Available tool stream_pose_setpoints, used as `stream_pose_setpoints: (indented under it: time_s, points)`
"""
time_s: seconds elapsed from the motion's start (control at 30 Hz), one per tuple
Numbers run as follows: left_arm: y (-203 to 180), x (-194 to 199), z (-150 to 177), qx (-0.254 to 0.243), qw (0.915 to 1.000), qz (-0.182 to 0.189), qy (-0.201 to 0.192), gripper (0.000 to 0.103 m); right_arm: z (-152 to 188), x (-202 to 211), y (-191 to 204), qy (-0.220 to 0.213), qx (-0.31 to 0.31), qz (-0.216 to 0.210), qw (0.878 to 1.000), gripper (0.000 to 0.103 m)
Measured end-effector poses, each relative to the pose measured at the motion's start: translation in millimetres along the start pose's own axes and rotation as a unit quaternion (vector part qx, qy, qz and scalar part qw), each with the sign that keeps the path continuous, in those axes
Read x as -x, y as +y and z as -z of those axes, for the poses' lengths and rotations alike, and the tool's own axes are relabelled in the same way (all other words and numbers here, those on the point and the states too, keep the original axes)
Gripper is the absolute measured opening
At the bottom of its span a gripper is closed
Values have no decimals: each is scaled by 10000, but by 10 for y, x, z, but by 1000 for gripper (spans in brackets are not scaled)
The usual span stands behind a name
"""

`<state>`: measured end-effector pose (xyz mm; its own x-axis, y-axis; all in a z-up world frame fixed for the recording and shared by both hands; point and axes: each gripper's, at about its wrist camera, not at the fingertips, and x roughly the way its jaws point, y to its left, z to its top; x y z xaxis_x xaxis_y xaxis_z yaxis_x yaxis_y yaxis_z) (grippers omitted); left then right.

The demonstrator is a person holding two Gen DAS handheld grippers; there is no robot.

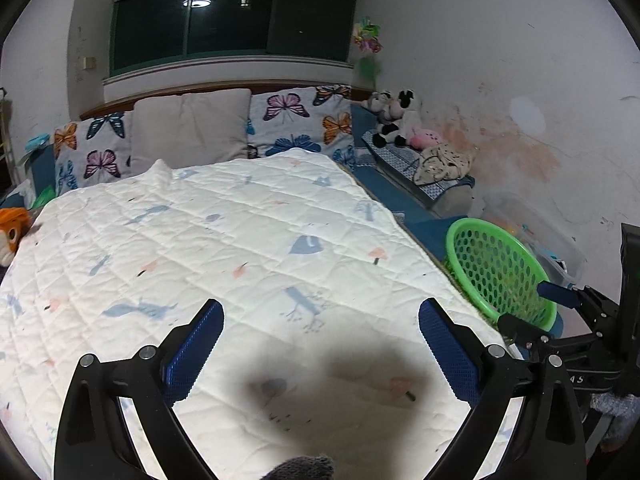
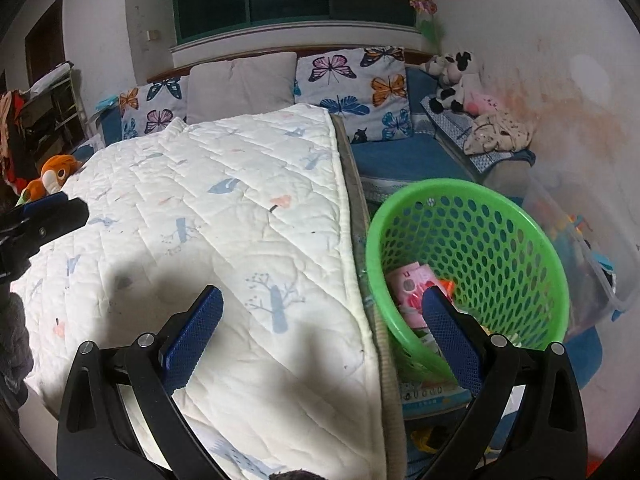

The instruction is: Collect trash

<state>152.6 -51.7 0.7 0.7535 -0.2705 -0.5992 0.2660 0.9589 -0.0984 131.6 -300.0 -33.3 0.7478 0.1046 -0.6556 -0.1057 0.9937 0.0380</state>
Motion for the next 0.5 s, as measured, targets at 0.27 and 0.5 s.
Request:
stream_pose_setpoints:
  time_s: [0.27, 0.5]
  points:
    - [150, 157, 103, 141, 9997, -158, -91, 95, 3, 25, 160, -108, 85, -24, 9999, 99]
    - [188, 226, 184, 218, 9989, -378, -185, 95, 15, 45, 182, -127, 53, -50, 9999, 99]
